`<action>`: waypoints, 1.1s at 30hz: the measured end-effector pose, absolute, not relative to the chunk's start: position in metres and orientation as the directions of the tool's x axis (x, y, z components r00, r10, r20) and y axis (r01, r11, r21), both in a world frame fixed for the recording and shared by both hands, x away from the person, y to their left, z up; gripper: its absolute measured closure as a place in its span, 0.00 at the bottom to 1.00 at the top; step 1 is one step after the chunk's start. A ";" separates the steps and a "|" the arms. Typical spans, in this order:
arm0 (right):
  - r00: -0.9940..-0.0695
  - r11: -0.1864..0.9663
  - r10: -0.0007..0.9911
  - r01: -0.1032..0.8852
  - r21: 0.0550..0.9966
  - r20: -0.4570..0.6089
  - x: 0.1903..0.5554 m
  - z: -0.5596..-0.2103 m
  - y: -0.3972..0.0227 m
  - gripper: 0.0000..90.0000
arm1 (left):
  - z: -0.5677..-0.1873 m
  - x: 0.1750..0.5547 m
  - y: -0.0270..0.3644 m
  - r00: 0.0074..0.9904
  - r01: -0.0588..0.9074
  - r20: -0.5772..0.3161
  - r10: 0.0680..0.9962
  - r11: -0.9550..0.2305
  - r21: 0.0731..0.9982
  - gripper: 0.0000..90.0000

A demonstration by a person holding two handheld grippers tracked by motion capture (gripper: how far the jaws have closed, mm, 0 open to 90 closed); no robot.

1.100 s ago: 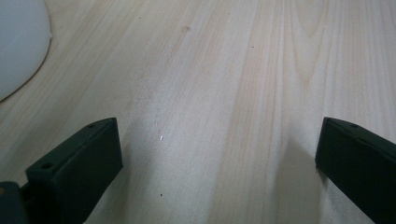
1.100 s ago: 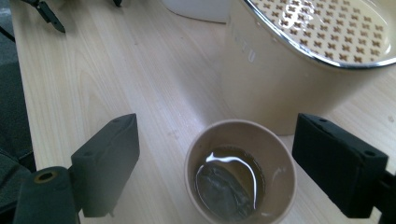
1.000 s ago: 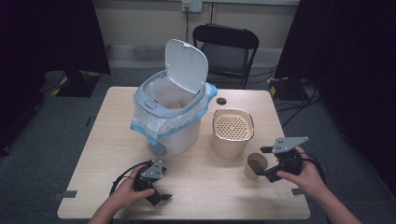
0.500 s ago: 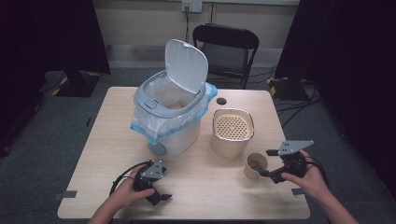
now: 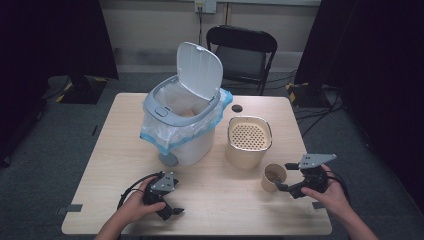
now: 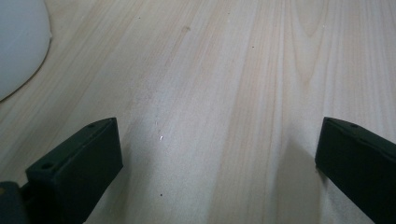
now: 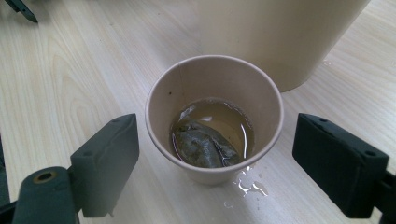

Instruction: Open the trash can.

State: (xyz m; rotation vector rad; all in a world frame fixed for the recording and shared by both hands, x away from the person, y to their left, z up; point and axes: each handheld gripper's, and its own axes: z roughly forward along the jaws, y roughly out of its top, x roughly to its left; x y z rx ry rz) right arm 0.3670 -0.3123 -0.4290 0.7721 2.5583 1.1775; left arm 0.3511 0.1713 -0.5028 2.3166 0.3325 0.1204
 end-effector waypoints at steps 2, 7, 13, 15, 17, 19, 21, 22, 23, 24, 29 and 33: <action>-0.839 0.531 0.544 0.367 0.764 0.025 0.367 -0.434 -0.312 0.16 | -0.503 0.351 0.171 0.961 0.202 -0.015 0.276 -0.663 0.720 0.00; -0.836 0.513 0.547 0.376 0.772 0.045 0.366 -0.443 -0.311 0.16 | -0.503 0.351 0.171 0.961 0.201 -0.015 0.275 -0.664 0.720 0.00; -0.834 0.497 0.549 0.372 0.784 0.048 0.366 -0.450 -0.310 0.16 | -0.503 0.351 0.171 0.961 0.202 -0.015 0.277 -0.663 0.720 0.00; -0.836 0.498 0.547 0.369 0.785 0.046 0.366 -0.452 -0.310 0.16 | -0.503 0.351 0.171 0.961 0.201 -0.015 0.275 -0.664 0.720 0.00; -0.837 0.493 0.545 0.367 0.789 0.048 0.365 -0.457 -0.310 0.16 | -0.503 0.351 0.171 0.961 0.202 -0.016 0.276 -0.663 0.721 0.00; -0.836 0.493 0.546 0.366 0.789 0.047 0.365 -0.460 -0.310 0.16 | -0.503 0.351 0.171 0.961 0.202 -0.015 0.276 -0.663 0.721 0.00; -0.836 0.477 0.546 0.363 0.800 0.054 0.365 -0.463 -0.310 0.16 | -0.503 0.351 0.171 0.961 0.201 -0.015 0.274 -0.664 0.720 0.00; -0.836 0.477 0.546 0.363 0.800 0.054 0.365 -0.463 -0.310 0.16 | -0.503 0.351 0.171 0.961 0.201 -0.015 0.274 -0.664 0.720 0.00; -0.837 0.469 0.543 0.364 0.805 0.062 0.365 -0.464 -0.310 0.16 | -0.503 0.351 0.171 0.961 0.201 -0.015 0.275 -0.664 0.720 0.00; -0.835 0.462 0.546 0.365 0.808 0.065 0.365 -0.466 -0.310 0.16 | -0.503 0.351 0.171 0.961 0.201 -0.015 0.275 -0.664 0.720 0.00; -0.824 0.421 0.559 0.377 0.825 0.091 0.369 -0.475 -0.310 0.16 | -0.503 0.351 0.171 0.961 0.201 -0.015 0.275 -0.664 0.720 0.00; -0.823 0.409 0.560 0.371 0.834 0.092 0.371 -0.478 -0.309 0.18 | -0.503 0.351 0.171 0.961 0.201 -0.015 0.275 -0.664 0.720 0.00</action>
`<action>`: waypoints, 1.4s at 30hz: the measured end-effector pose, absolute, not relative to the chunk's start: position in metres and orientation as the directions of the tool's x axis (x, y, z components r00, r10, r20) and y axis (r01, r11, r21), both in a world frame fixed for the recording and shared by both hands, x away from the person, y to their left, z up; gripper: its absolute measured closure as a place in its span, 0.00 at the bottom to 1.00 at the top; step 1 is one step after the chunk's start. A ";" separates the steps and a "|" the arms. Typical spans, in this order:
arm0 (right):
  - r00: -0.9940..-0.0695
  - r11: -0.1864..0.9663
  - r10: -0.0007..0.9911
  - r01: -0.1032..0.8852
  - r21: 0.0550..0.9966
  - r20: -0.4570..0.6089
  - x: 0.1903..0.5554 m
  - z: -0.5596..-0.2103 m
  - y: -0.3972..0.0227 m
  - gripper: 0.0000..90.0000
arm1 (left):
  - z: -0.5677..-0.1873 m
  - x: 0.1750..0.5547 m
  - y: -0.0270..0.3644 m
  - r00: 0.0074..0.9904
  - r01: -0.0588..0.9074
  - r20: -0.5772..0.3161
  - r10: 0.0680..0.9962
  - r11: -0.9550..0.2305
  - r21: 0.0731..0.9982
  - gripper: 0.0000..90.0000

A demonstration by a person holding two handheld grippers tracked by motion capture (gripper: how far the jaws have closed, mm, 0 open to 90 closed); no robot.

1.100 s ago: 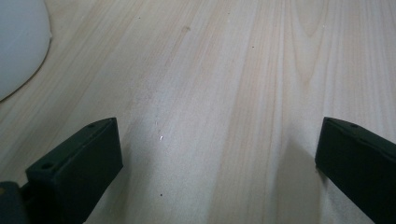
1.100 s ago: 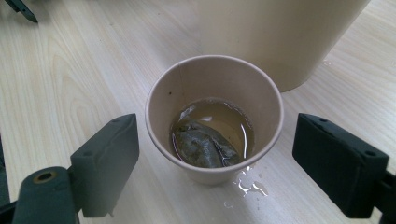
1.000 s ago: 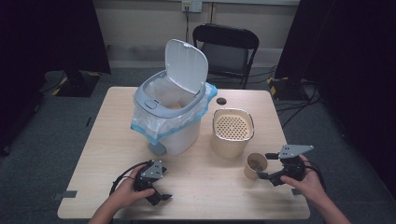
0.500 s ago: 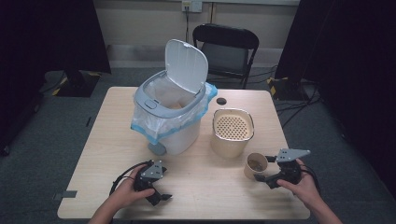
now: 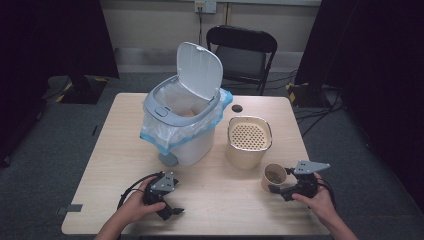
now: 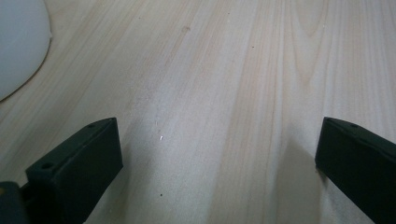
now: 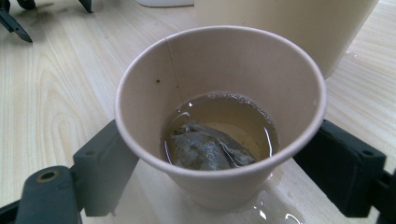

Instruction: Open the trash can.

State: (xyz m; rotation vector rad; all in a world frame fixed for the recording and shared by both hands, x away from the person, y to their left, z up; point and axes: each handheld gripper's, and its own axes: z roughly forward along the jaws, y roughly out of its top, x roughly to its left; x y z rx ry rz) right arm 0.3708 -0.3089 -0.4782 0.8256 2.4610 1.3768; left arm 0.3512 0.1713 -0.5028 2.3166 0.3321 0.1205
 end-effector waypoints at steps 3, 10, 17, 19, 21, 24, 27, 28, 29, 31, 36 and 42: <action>-0.826 0.407 0.555 0.368 0.836 0.094 0.372 -0.480 -0.309 0.19 | -0.503 0.351 0.171 0.961 0.202 -0.015 0.275 -0.664 0.720 0.00; -0.830 0.386 0.550 0.356 0.851 0.098 0.373 -0.483 -0.310 0.21 | -0.503 0.351 0.171 0.961 0.202 -0.015 0.276 -0.663 0.721 0.00; -0.843 0.382 0.530 0.336 0.861 0.094 0.375 -0.486 -0.306 0.24 | -0.503 0.351 0.171 0.961 0.201 -0.015 0.275 -0.663 0.721 0.00; -0.847 0.385 0.524 0.329 0.862 0.089 0.377 -0.487 -0.303 0.24 | -0.503 0.351 0.171 0.961 0.201 -0.015 0.275 -0.664 0.720 0.00; -0.846 0.386 0.525 0.329 0.862 0.088 0.377 -0.486 -0.303 0.25 | -0.503 0.351 0.171 0.961 0.201 -0.015 0.275 -0.663 0.721 0.00; -0.850 0.389 0.521 0.316 0.865 0.075 0.379 -0.487 -0.301 0.26 | -0.503 0.351 0.171 0.961 0.202 -0.014 0.276 -0.663 0.721 0.00; -0.853 0.385 0.516 0.315 0.867 0.081 0.380 -0.488 -0.301 0.26 | -0.503 0.351 0.171 0.961 0.201 -0.014 0.276 -0.662 0.722 0.00; -0.854 0.381 0.514 0.312 0.870 0.080 0.380 -0.489 -0.301 0.26 | -0.503 0.351 0.171 0.962 0.200 -0.015 0.274 -0.663 0.721 0.00; -0.854 0.381 0.514 0.312 0.870 0.080 0.380 -0.489 -0.301 0.26 | -0.503 0.351 0.171 0.962 0.200 -0.015 0.274 -0.663 0.721 0.00; -0.855 0.375 0.511 0.310 0.874 0.085 0.380 -0.490 -0.301 0.26 | -0.503 0.351 0.171 0.961 0.202 -0.015 0.276 -0.663 0.721 0.00; -0.856 0.352 0.508 0.304 0.885 0.092 0.380 -0.493 -0.302 0.27 | -0.503 0.351 0.171 0.961 0.201 -0.014 0.276 -0.664 0.720 0.00; -0.855 0.356 0.510 0.304 0.884 0.089 0.380 -0.492 -0.303 0.29 | -0.503 0.351 0.171 0.962 0.200 -0.015 0.274 -0.663 0.721 0.00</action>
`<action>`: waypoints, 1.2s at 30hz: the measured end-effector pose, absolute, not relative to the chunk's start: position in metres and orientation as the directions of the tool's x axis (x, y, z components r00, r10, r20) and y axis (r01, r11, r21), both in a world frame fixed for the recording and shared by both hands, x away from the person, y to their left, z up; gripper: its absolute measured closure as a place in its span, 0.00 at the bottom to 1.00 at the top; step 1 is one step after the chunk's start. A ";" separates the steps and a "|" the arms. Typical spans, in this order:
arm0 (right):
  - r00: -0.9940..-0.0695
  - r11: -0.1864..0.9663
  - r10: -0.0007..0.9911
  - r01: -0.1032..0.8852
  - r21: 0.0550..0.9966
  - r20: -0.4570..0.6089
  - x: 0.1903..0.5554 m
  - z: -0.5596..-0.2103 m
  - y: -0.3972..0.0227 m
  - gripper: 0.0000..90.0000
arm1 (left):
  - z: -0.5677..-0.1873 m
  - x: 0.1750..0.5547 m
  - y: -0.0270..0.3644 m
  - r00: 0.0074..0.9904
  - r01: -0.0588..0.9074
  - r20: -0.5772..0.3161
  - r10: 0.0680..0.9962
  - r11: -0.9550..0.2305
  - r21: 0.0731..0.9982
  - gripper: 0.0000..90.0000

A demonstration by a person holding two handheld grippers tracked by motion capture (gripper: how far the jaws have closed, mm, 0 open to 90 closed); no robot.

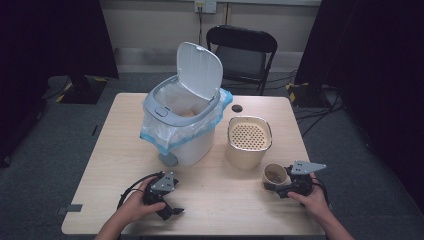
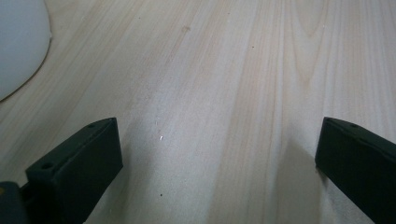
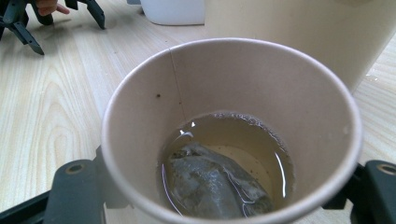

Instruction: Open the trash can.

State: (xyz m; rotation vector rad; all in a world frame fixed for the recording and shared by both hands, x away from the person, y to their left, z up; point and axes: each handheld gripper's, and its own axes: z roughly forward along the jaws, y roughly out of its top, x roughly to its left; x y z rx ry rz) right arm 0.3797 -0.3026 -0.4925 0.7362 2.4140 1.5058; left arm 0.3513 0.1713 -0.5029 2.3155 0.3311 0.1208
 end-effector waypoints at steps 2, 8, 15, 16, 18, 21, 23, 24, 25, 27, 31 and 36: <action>-0.856 0.360 0.510 0.302 0.883 0.084 0.380 -0.492 -0.303 0.29 | -0.503 0.351 0.171 0.961 0.201 -0.015 0.275 -0.663 0.722 0.00; -0.856 0.384 0.512 0.306 0.871 0.075 0.379 -0.489 -0.303 0.29 | -0.503 0.352 0.171 0.963 0.198 -0.015 0.270 -0.664 0.721 0.00; -0.854 0.392 0.516 0.303 0.868 0.065 0.380 -0.482 -0.305 0.29 | -0.503 0.351 0.171 0.962 0.199 -0.015 0.271 -0.665 0.720 0.00; -0.849 0.391 0.525 0.304 0.869 0.061 0.381 -0.478 -0.306 0.29 | -0.503 0.351 0.171 0.962 0.198 -0.015 0.271 -0.665 0.720 0.00; -0.849 0.390 0.526 0.302 0.870 0.059 0.383 -0.474 -0.308 0.29 | -0.503 0.351 0.171 0.962 0.198 -0.014 0.271 -0.665 0.720 0.00; -0.844 0.391 0.533 0.309 0.867 0.061 0.384 -0.471 -0.309 0.29 | -0.503 0.351 0.171 0.962 0.198 -0.015 0.271 -0.665 0.721 0.00; -0.842 0.403 0.537 0.309 0.862 0.051 0.386 -0.465 -0.310 0.30 | -0.503 0.351 0.171 0.962 0.199 -0.015 0.271 -0.664 0.721 0.00; -0.841 0.407 0.539 0.308 0.860 0.046 0.387 -0.464 -0.311 0.30 | -0.503 0.351 0.171 0.962 0.199 -0.015 0.271 -0.666 0.719 0.00; -0.841 0.407 0.539 0.308 0.860 0.046 0.387 -0.464 -0.311 0.30 | -0.503 0.351 0.171 0.962 0.199 -0.015 0.271 -0.666 0.719 0.00; -0.839 0.407 0.541 0.312 0.858 0.048 0.388 -0.460 -0.312 0.30 | -0.503 0.351 0.171 0.963 0.198 -0.015 0.270 -0.665 0.720 0.00; -0.838 0.401 0.544 0.314 0.861 0.053 0.393 -0.453 -0.315 0.30 | -0.503 0.351 0.171 0.963 0.198 -0.014 0.270 -0.667 0.718 0.00; -0.836 0.404 0.546 0.313 0.860 0.048 0.398 -0.445 -0.316 0.30 | -0.503 0.351 0.171 0.963 0.198 -0.014 0.271 -0.667 0.719 0.00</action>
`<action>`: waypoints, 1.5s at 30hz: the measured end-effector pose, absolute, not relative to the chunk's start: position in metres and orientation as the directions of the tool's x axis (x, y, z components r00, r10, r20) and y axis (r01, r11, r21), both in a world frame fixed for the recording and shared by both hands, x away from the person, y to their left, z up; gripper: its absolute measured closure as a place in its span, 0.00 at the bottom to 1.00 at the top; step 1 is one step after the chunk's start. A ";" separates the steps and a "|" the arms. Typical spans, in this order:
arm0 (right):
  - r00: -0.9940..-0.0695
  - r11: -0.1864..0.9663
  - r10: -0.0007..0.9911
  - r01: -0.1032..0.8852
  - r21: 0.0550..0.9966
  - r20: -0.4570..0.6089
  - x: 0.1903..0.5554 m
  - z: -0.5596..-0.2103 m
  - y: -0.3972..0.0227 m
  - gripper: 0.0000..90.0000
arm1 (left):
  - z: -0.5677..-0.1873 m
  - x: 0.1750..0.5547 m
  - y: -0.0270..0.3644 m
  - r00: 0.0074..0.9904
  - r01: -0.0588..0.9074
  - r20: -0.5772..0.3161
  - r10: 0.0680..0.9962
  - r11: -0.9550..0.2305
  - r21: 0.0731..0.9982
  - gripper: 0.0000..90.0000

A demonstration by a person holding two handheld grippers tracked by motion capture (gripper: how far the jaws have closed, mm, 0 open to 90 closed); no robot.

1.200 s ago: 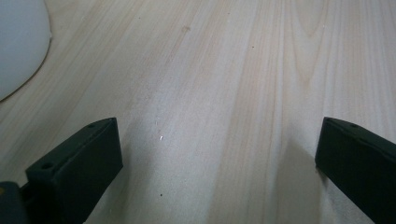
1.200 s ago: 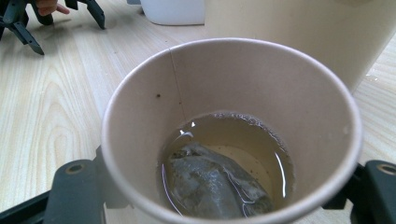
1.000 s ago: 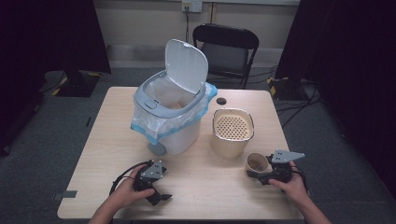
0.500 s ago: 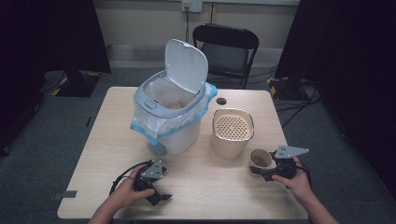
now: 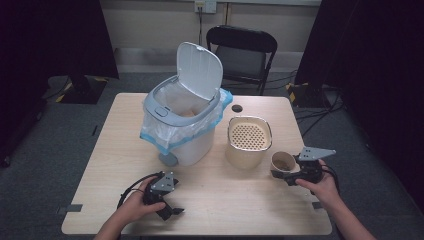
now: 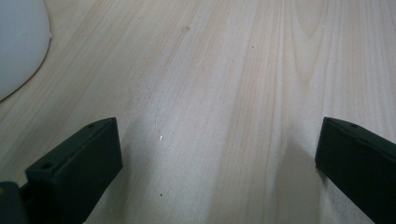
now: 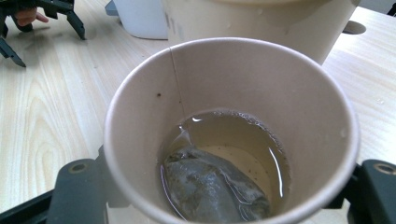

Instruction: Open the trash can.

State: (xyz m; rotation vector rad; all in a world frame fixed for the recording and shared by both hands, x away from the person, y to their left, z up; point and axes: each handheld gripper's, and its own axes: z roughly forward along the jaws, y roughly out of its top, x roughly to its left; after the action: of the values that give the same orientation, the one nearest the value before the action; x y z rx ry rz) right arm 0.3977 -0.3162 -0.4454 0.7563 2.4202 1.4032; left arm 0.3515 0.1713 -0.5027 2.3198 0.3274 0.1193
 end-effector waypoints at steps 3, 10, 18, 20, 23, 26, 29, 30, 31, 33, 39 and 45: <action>-0.835 0.403 0.548 0.317 0.859 0.051 0.400 -0.443 -0.317 0.30 | -0.503 0.351 0.171 0.963 0.198 -0.014 0.270 -0.667 0.718 0.00; -0.827 0.402 0.560 0.325 0.856 0.051 0.408 -0.434 -0.320 0.30 | -0.503 0.351 0.171 0.962 0.199 -0.015 0.271 -0.667 0.718 0.00; -0.817 0.395 0.574 0.329 0.858 0.049 0.421 -0.427 -0.322 0.30 | -0.503 0.351 0.171 0.962 0.199 -0.014 0.271 -0.668 0.717 0.00; -0.816 0.391 0.576 0.333 0.858 0.054 0.423 -0.426 -0.323 0.30 | -0.503 0.351 0.171 0.962 0.199 -0.014 0.271 -0.668 0.717 0.00; -0.806 0.394 0.590 0.334 0.856 0.042 0.431 -0.422 -0.325 0.30 | -0.503 0.351 0.171 0.962 0.199 -0.015 0.271 -0.667 0.718 0.00; -0.802 0.393 0.596 0.335 0.856 0.040 0.434 -0.420 -0.325 0.30 | -0.503 0.351 0.171 0.963 0.199 -0.015 0.271 -0.668 0.718 0.00; -0.795 0.391 0.606 0.333 0.858 0.033 0.442 -0.415 -0.327 0.30 | -0.503 0.351 0.171 0.963 0.199 -0.015 0.270 -0.667 0.718 0.00; -0.793 0.391 0.608 0.335 0.858 0.033 0.443 -0.414 -0.327 0.30 | -0.503 0.351 0.171 0.963 0.199 -0.015 0.270 -0.667 0.718 0.00; -0.793 0.391 0.608 0.335 0.858 0.033 0.443 -0.414 -0.327 0.30 | -0.503 0.351 0.171 0.963 0.199 -0.015 0.270 -0.667 0.718 0.00; -0.789 0.393 0.614 0.331 0.858 0.023 0.448 -0.412 -0.327 0.30 | -0.503 0.351 0.171 0.963 0.199 -0.015 0.270 -0.668 0.717 0.00; -0.780 0.391 0.626 0.335 0.857 0.019 0.460 -0.406 -0.326 0.30 | -0.503 0.351 0.171 0.963 0.199 -0.015 0.270 -0.667 0.718 0.00; -0.767 0.389 0.641 0.341 0.856 0.014 0.471 -0.399 -0.327 0.30 | -0.503 0.351 0.171 0.963 0.198 -0.014 0.271 -0.668 0.717 0.00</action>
State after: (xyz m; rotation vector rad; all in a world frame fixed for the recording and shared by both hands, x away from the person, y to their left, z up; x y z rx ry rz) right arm 0.4707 -0.3273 -0.3991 0.8567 2.3335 1.3242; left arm 0.3513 0.1713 -0.5026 2.3217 0.3274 0.1191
